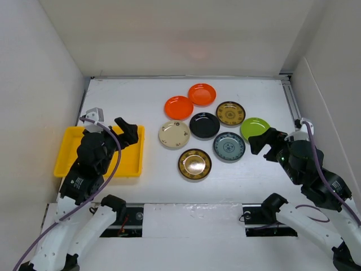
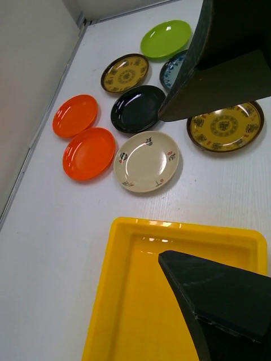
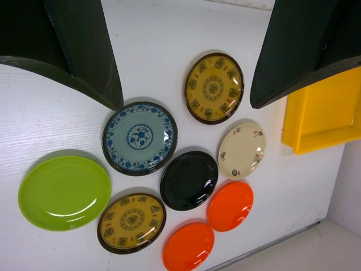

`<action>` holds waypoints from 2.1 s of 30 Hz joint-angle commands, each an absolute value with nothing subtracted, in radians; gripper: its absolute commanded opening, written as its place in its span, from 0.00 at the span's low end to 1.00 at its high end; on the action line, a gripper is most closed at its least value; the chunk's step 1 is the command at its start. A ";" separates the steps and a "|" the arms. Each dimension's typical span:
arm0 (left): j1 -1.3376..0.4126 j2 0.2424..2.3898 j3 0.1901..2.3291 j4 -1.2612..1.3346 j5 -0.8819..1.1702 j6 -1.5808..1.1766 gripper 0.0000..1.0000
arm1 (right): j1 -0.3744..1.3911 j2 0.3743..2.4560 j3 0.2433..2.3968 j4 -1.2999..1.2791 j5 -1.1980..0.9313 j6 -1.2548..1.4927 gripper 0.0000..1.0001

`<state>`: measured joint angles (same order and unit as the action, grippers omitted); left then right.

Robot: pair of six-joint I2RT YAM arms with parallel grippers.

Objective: Place the plates into the plastic bin on the countertop

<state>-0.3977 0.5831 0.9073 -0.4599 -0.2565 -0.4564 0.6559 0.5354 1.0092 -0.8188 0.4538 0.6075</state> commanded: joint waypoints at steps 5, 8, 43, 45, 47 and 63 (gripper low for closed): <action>-0.399 0.580 0.926 -0.402 -0.115 -0.390 1.00 | 0.658 0.526 1.045 -0.809 0.473 0.606 1.00; -0.399 0.702 0.950 -0.349 0.109 -0.451 1.00 | 0.658 0.508 1.022 -0.784 0.447 0.597 1.00; -0.721 1.394 0.539 0.199 0.109 -0.722 0.74 | 0.658 0.517 1.005 -0.709 0.360 0.531 1.00; -0.732 1.426 0.538 0.209 0.109 -0.733 0.65 | 0.658 0.517 1.005 -0.709 0.360 0.531 1.00; -0.741 1.440 0.538 0.209 0.086 -0.746 0.57 | 0.658 0.517 1.005 -0.709 0.350 0.540 1.00; -0.741 1.305 0.569 0.053 -0.113 -0.868 0.00 | 0.658 0.486 0.996 -0.699 0.321 0.549 1.00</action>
